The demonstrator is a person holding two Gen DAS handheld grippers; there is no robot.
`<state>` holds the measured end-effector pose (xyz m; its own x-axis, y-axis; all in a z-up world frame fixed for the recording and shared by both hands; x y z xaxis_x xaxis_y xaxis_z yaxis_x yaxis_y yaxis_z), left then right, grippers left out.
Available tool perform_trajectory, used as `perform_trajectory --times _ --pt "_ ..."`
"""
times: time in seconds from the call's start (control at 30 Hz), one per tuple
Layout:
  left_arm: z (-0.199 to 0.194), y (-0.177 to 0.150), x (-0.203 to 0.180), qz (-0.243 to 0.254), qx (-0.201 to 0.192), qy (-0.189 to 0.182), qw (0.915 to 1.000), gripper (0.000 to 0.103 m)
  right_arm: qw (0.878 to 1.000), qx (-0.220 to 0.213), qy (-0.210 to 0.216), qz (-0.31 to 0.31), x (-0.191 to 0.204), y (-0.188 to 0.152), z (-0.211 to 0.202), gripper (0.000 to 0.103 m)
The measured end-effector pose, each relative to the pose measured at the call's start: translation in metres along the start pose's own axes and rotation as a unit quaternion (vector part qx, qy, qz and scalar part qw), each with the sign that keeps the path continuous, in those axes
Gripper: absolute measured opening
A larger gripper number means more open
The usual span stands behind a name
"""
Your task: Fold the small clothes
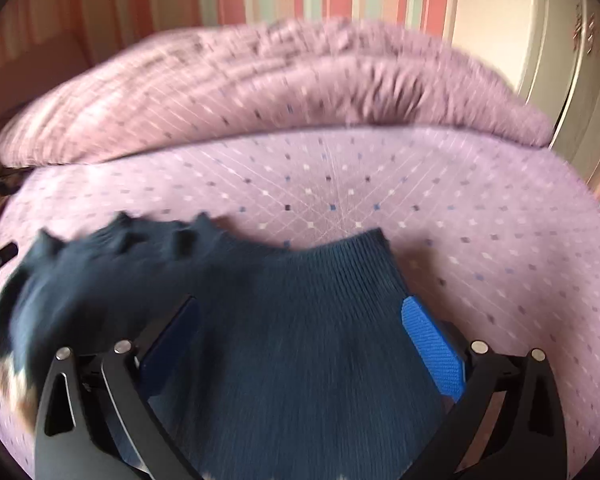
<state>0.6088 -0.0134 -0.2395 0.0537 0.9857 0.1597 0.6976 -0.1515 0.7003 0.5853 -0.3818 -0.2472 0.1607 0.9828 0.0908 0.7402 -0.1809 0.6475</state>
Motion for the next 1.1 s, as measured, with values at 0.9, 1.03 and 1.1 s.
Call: perform_trajectory --times 0.9,1.03,1.1 --pt "-0.075 -0.175 -0.046 0.02 0.024 0.023 0.9992 0.1 0.999 0.031 0.008 -0.035 0.028 -0.164 -0.054 0.101" --pt "-0.071 -0.193 -0.014 -0.015 0.045 0.045 0.9979 0.1 0.997 0.012 0.041 -0.064 0.06 -0.174 -0.069 0.101" --pt "-0.066 -0.202 -0.006 -0.03 0.06 0.033 0.9972 0.1 0.996 0.016 0.046 -0.073 0.072 -0.184 -0.067 0.101"
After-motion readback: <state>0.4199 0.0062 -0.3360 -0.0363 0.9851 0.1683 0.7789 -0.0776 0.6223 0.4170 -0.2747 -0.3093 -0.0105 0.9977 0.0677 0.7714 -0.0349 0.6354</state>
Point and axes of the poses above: each gripper's, at about its wrist camera, not at the fingertips, and z roughly the way its jaws point, x to its left, y to its top, the point moved 7 cm from there along z, roughly the way its jaws point, and after that the axes turned 8 degrees about z, right-handed, at the moved point
